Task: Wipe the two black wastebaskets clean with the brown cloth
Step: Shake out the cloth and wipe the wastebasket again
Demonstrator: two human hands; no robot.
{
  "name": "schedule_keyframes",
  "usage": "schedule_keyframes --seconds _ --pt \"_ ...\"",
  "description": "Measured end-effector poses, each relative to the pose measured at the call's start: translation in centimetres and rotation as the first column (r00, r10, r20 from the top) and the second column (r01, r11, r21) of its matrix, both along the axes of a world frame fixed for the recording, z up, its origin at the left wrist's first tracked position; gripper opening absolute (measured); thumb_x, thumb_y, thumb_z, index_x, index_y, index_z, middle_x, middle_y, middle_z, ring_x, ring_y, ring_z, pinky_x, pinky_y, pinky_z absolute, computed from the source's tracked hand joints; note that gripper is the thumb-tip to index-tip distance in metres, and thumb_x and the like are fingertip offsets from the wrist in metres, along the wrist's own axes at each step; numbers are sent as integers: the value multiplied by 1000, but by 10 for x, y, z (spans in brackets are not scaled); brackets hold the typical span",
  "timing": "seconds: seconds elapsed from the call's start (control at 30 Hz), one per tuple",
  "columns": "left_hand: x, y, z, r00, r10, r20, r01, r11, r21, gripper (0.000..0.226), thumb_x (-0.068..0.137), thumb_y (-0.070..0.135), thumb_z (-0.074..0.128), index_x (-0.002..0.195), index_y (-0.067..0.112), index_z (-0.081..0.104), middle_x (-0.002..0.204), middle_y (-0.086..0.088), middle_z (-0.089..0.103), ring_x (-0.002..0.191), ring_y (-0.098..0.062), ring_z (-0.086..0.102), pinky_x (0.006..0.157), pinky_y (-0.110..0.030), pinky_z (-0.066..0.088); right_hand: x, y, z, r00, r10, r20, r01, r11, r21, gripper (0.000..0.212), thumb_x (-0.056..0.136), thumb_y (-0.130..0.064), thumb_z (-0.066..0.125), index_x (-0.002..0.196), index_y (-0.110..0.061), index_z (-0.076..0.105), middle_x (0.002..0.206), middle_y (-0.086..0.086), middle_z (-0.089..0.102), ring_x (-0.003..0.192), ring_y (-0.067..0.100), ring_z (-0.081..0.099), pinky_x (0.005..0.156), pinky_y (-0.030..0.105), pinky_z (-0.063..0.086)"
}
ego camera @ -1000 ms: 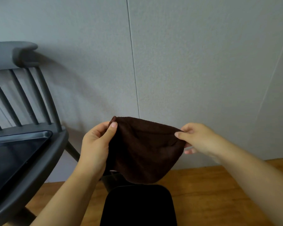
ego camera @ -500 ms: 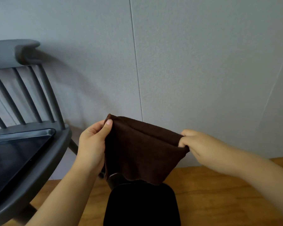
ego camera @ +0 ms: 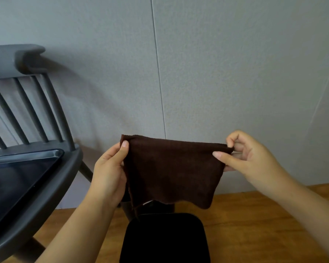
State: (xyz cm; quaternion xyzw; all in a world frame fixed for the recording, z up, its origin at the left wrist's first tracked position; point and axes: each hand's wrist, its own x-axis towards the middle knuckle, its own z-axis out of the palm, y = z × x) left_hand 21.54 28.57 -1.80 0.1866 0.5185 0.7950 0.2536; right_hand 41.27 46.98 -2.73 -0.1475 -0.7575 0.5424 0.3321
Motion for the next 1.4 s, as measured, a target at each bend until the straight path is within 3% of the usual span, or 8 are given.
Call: schedule_keyframes --seconds 0.47,0.67,0.8,1.0,1.1,1.2,1.3,1.4 --pt "3 6 -11 988 87 -128 -117 960 -254 31 95 7 53 119 26 58 89 -4 69 86 -21 66 78 -38 53 -5 -3 -5 961 -126 246 207 919 -336 20 90 -28 65 107 -18 69 100 -3 75 90 11 72 72 26 59" --pt "41 27 -22 893 57 -446 -206 934 -293 26 89 12 61 107 31 56 93 0 68 83 -15 68 79 -42 57 -36 -49 -6 936 -284 207 337 895 -292 12 89 -27 66 95 -16 65 91 5 72 82 22 70 72 40 61" --pt "70 36 -30 809 -15 -587 -175 948 -266 25 89 12 63 100 33 57 92 7 68 81 -6 70 73 -36 59 -49 -72 -8 941 -288 178 323 922 -215 11 88 -23 66 94 -15 61 92 5 65 73 20 70 54 26 57" --pt "71 30 -23 845 -10 -534 -144 958 -246 28 86 30 68 111 31 56 98 10 67 81 -2 70 66 -19 55 -45 -75 -9 983 -161 85 176 955 -238 16 98 -24 52 100 -15 65 97 5 68 84 14 70 65 23 59" --pt "66 24 -22 839 -27 -544 -136 957 -257 40 81 27 73 118 30 55 102 9 65 85 -7 71 71 -26 59 -36 -71 -4 997 72 27 -58 936 -346 32 103 -13 35 105 -17 67 98 3 71 91 13 71 74 21 58" --pt "58 19 -17 899 -60 -433 -35 978 -208 37 89 7 63 120 26 57 108 -2 64 86 -14 71 76 -37 60 -28 -59 -12 994 -32 101 50 982 -181 27 102 -18 42 112 -25 65 105 1 67 94 12 67 75 23 57" --pt "56 16 -11 944 -171 -283 141 982 -123 39 91 1 57 123 23 56 111 -10 64 93 -19 70 82 -40 59 -17 -42 -34 950 -202 236 240 960 -146 41 89 -52 55 126 -35 55 124 -9 60 113 8 58 91 27 49" --pt "56 16 -12 953 -251 -168 249 968 -36 37 91 -2 53 123 17 59 103 -11 67 89 -21 69 78 -36 60 -11 -40 -58 917 140 374 10 928 -373 88 66 -89 47 138 -37 50 138 -16 53 130 8 48 110 39 38"
